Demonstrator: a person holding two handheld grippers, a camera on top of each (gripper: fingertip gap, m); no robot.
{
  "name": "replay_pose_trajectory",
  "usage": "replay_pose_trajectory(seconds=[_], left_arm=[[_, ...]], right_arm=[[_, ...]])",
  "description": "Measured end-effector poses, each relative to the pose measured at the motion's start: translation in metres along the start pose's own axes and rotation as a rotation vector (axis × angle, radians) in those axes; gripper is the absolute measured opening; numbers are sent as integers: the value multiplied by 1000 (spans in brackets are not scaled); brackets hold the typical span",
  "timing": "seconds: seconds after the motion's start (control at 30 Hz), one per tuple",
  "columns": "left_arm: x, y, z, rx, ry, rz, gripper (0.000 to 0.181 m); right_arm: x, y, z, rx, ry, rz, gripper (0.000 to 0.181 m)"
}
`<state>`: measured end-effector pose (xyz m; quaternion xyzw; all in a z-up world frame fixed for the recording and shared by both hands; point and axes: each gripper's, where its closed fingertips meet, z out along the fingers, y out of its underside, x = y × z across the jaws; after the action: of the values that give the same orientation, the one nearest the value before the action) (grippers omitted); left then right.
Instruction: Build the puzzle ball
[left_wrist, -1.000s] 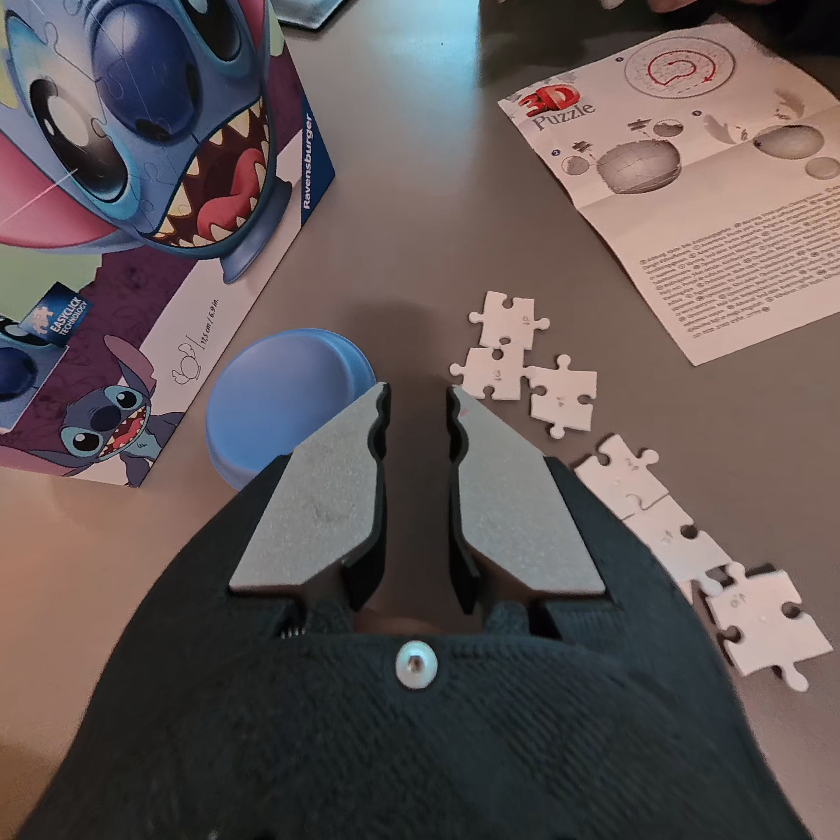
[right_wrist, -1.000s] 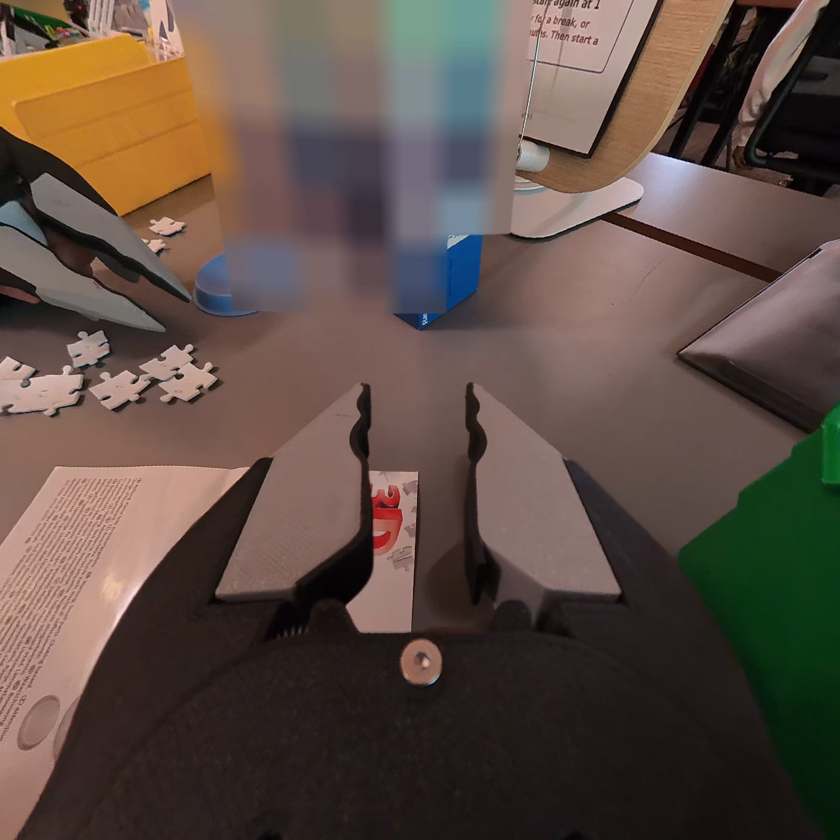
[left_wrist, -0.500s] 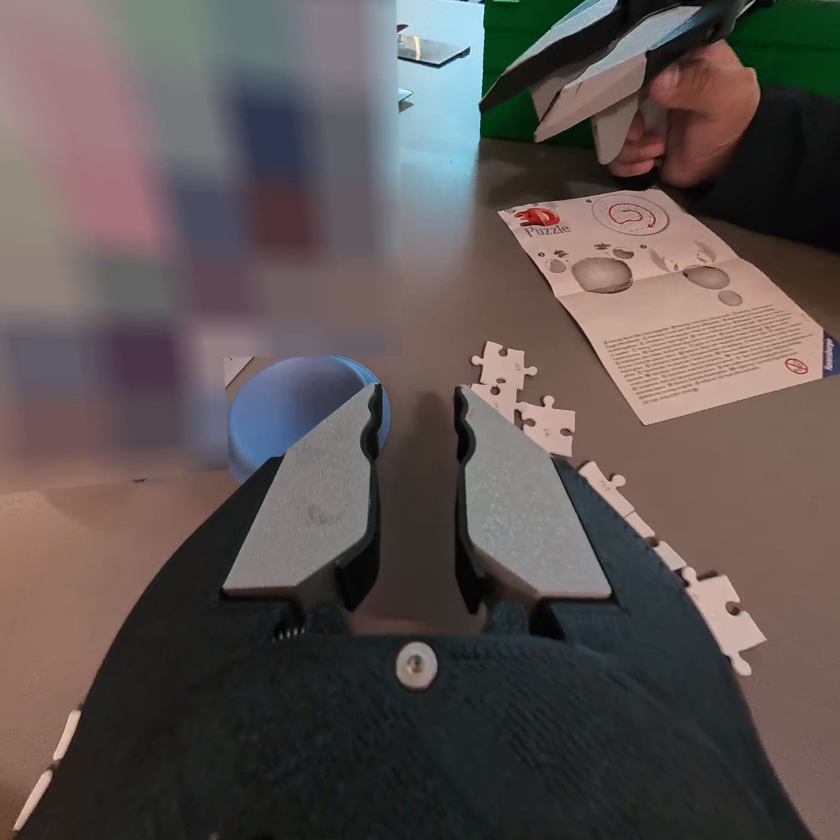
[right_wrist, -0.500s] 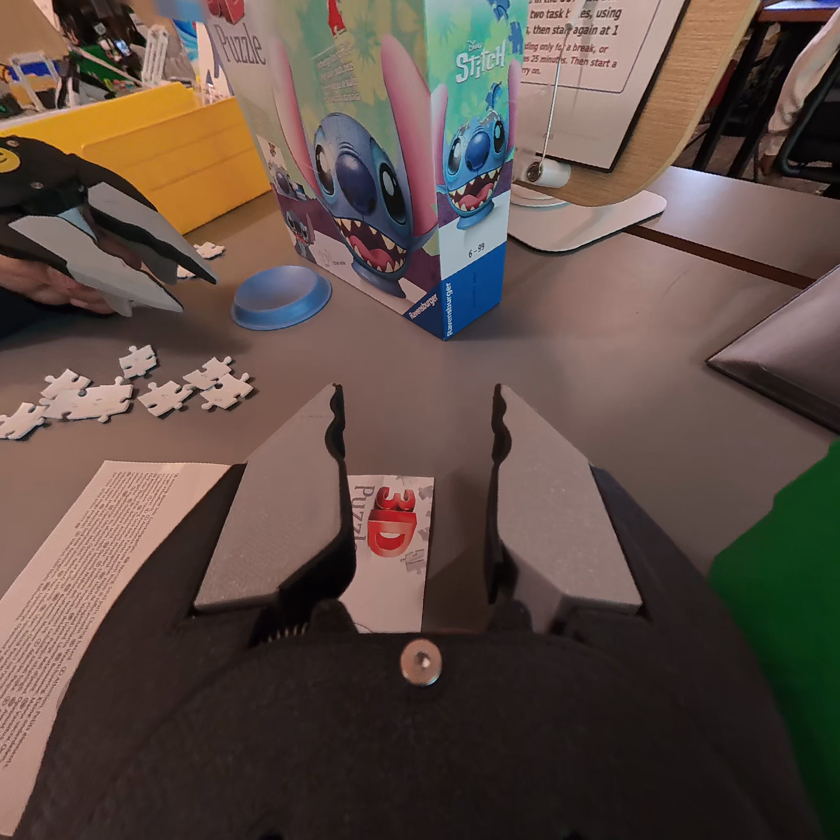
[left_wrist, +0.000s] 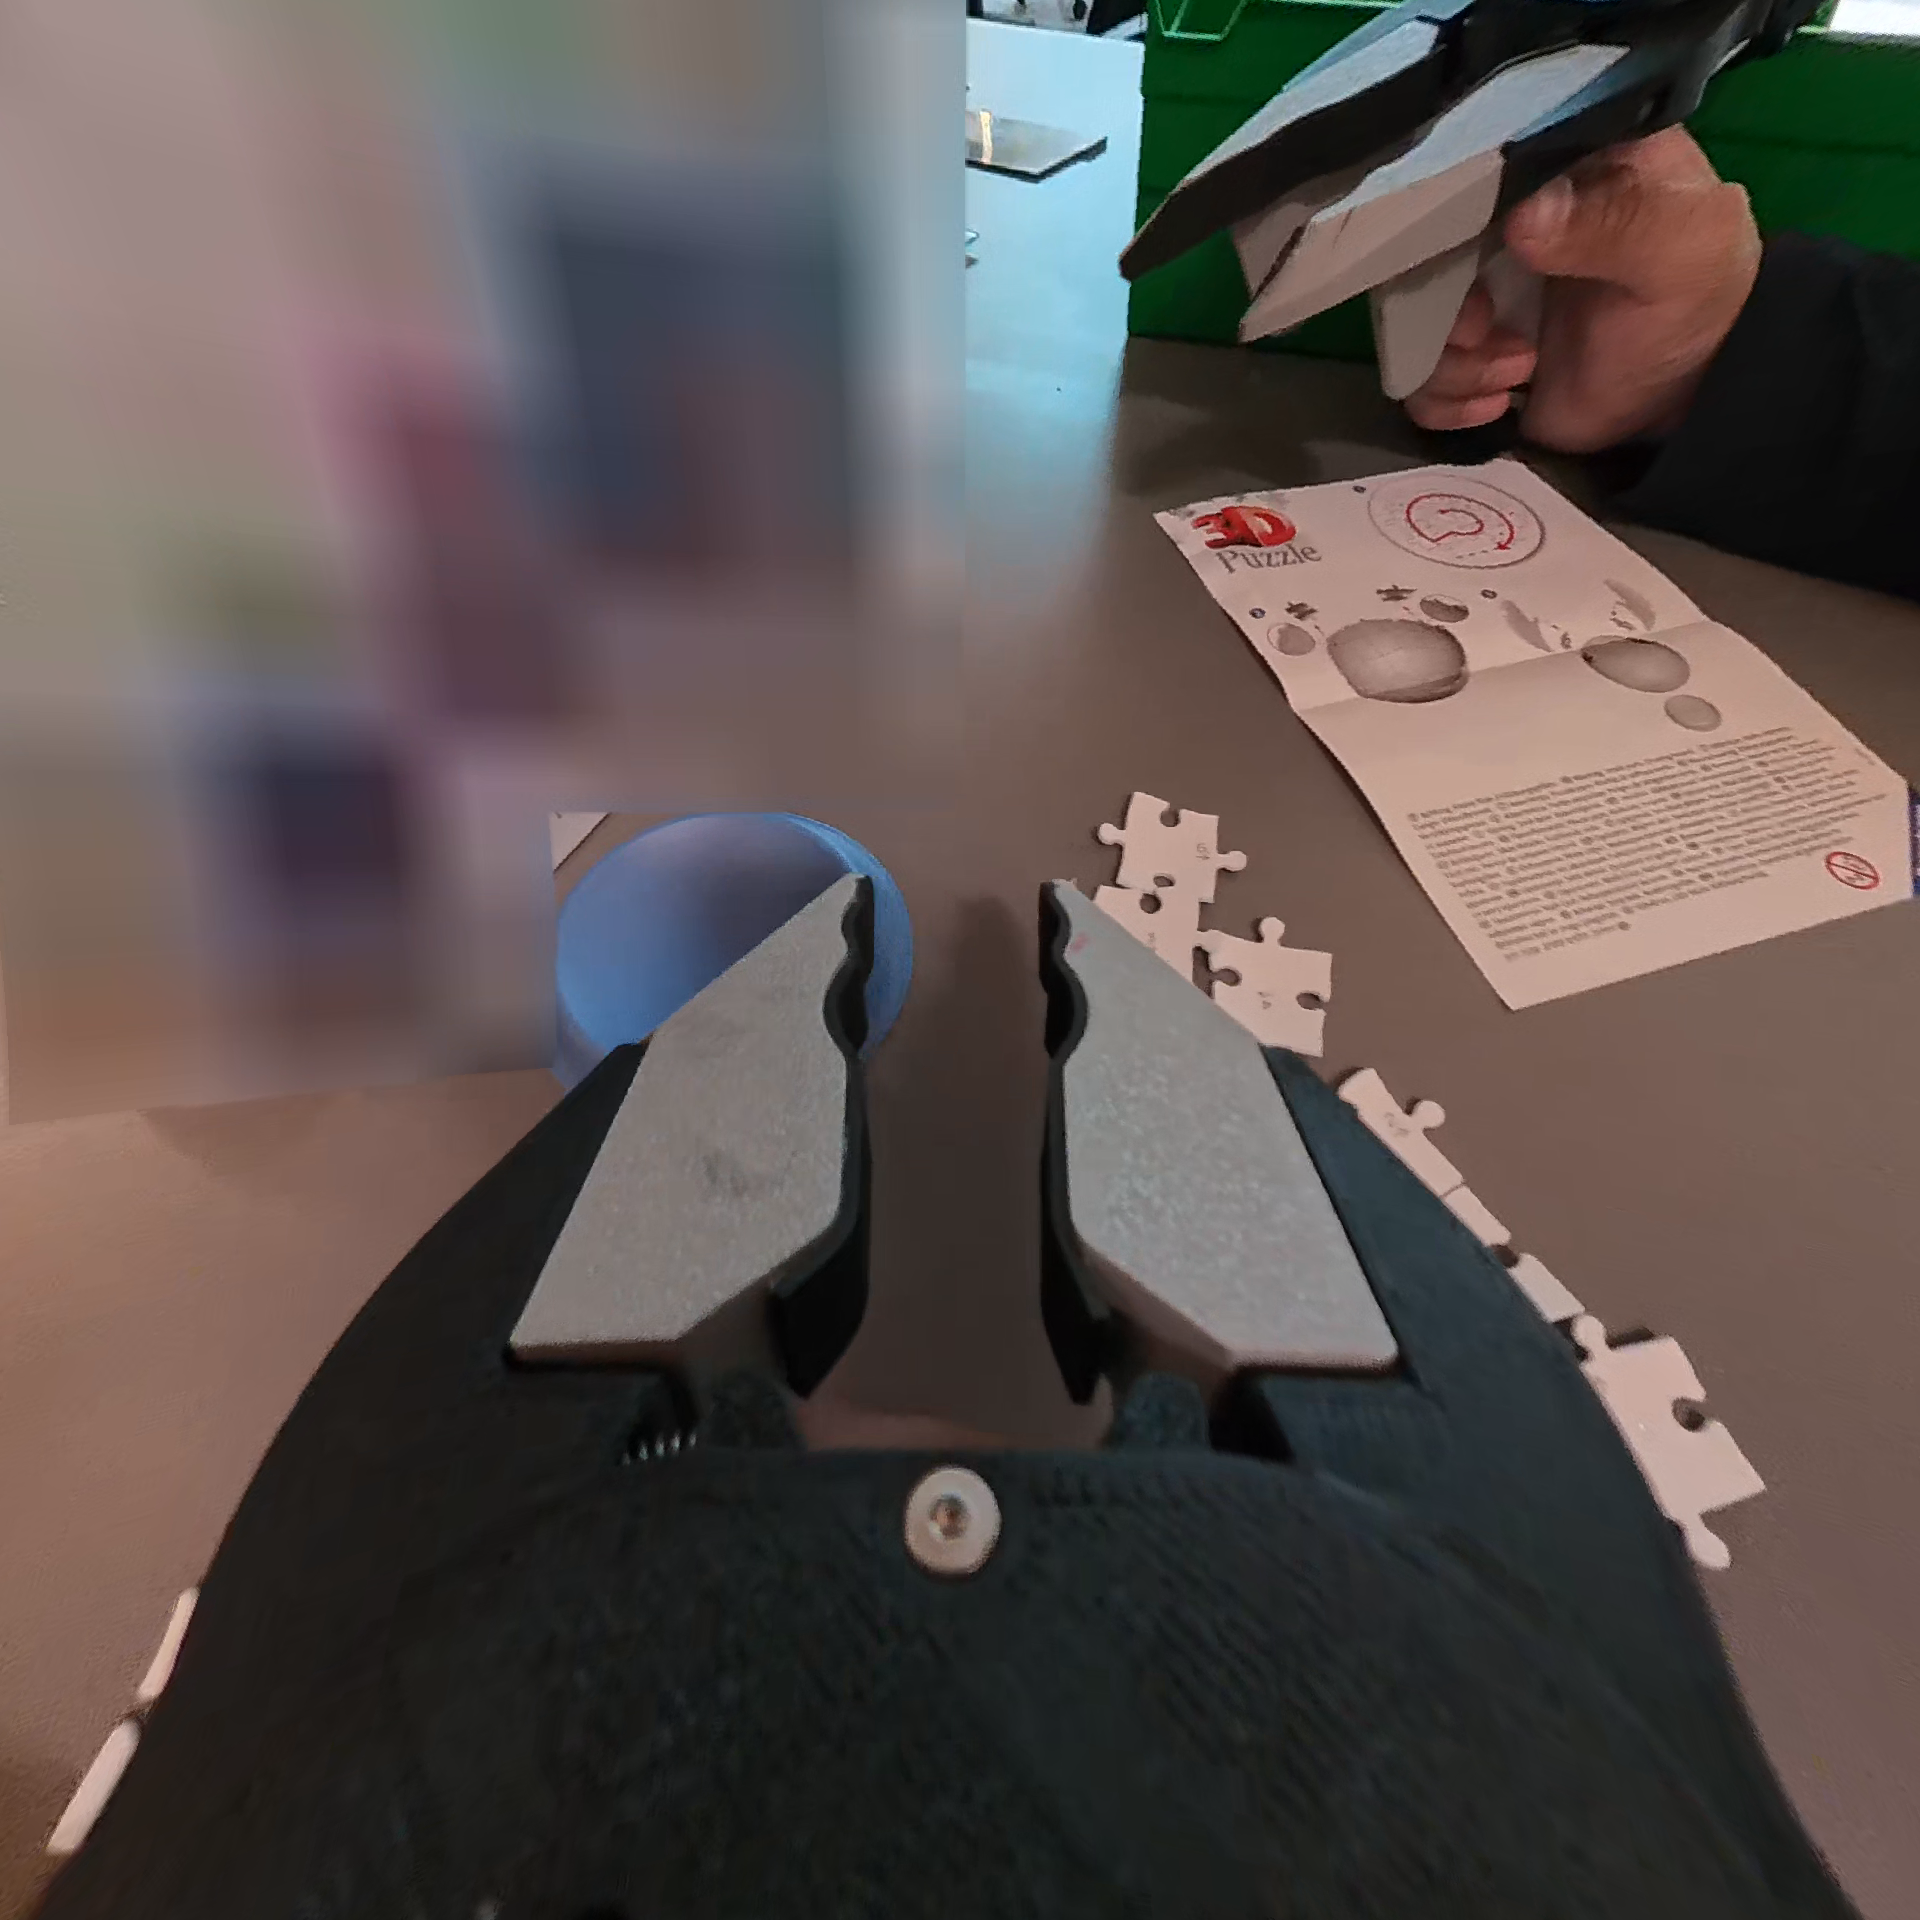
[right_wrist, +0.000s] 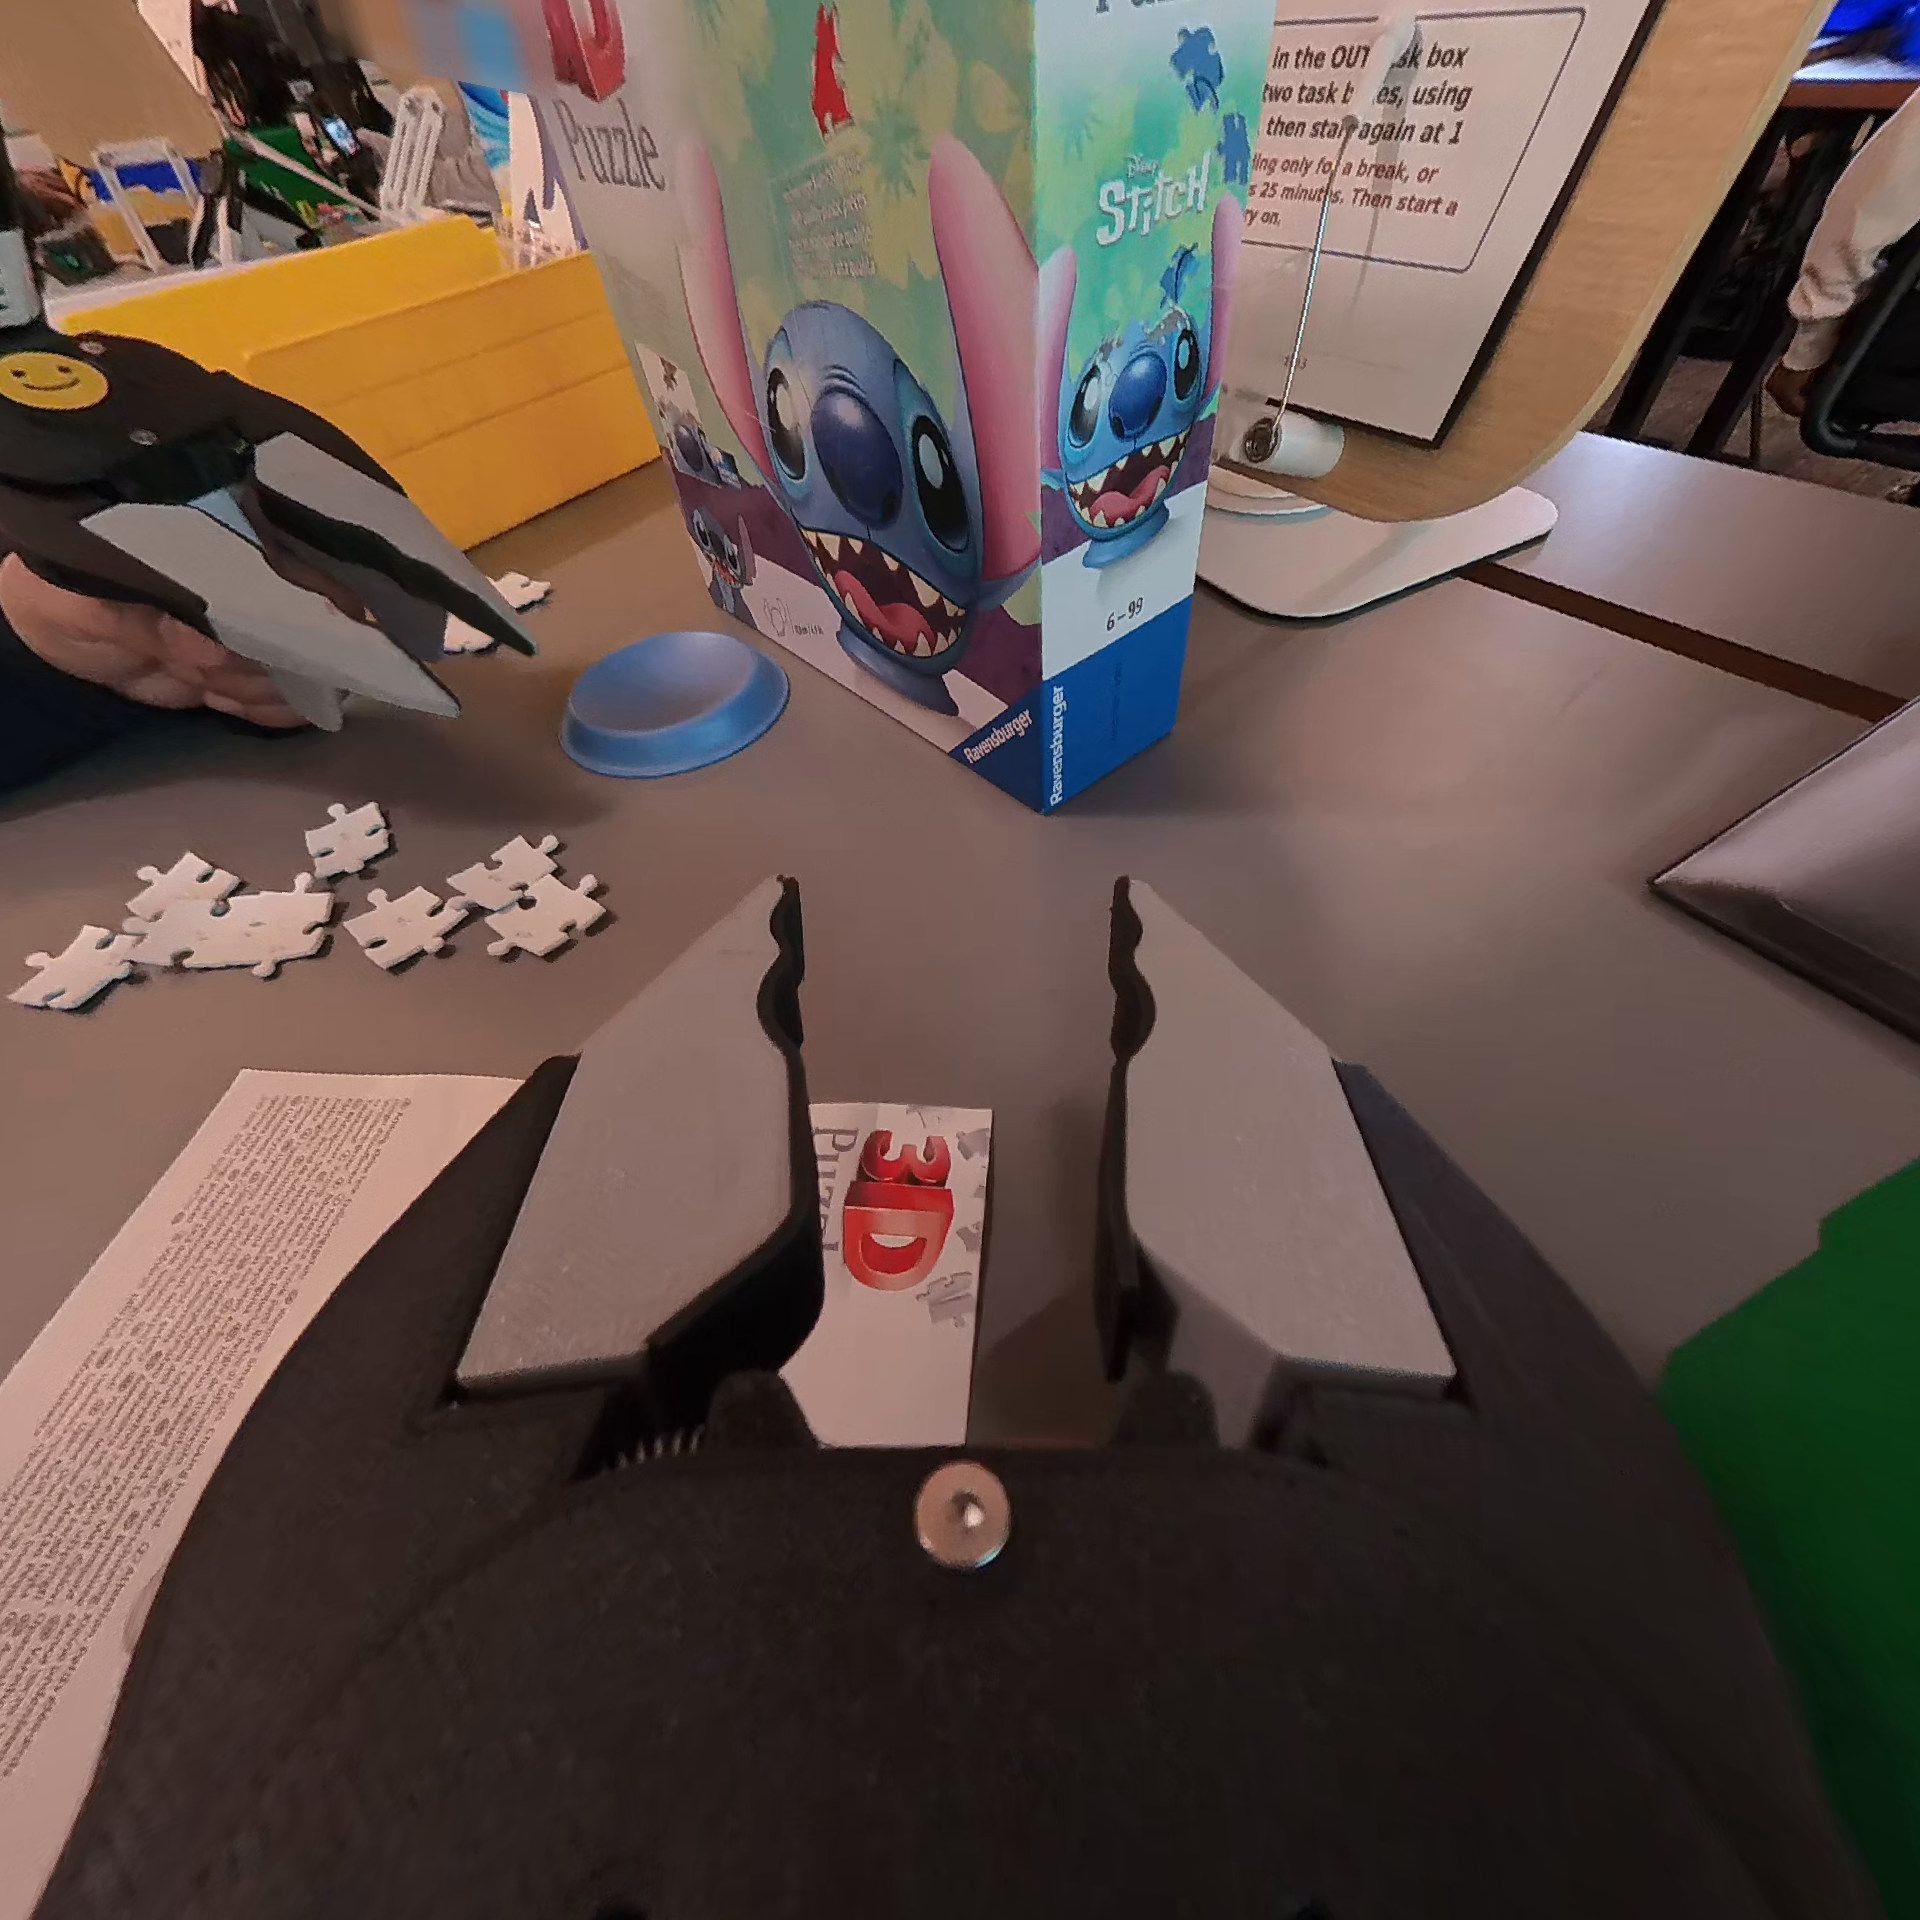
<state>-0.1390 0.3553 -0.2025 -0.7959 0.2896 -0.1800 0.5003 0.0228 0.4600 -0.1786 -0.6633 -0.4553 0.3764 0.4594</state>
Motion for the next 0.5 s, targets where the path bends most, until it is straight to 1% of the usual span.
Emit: replay_pose_trajectory(seconds=[0.23,0.33,0.5], left_arm=[[-2,1,-1,1,-5,-21,29],[-2,3,0,-15,-13,-13,28],[-4,8,3,-57,-49,7,27]], right_arm=[[-5,-10,1,17,16,-16,51],[-1,-10,3,5,56,-23,48],[7,-4,9,-15,77,35,46]])
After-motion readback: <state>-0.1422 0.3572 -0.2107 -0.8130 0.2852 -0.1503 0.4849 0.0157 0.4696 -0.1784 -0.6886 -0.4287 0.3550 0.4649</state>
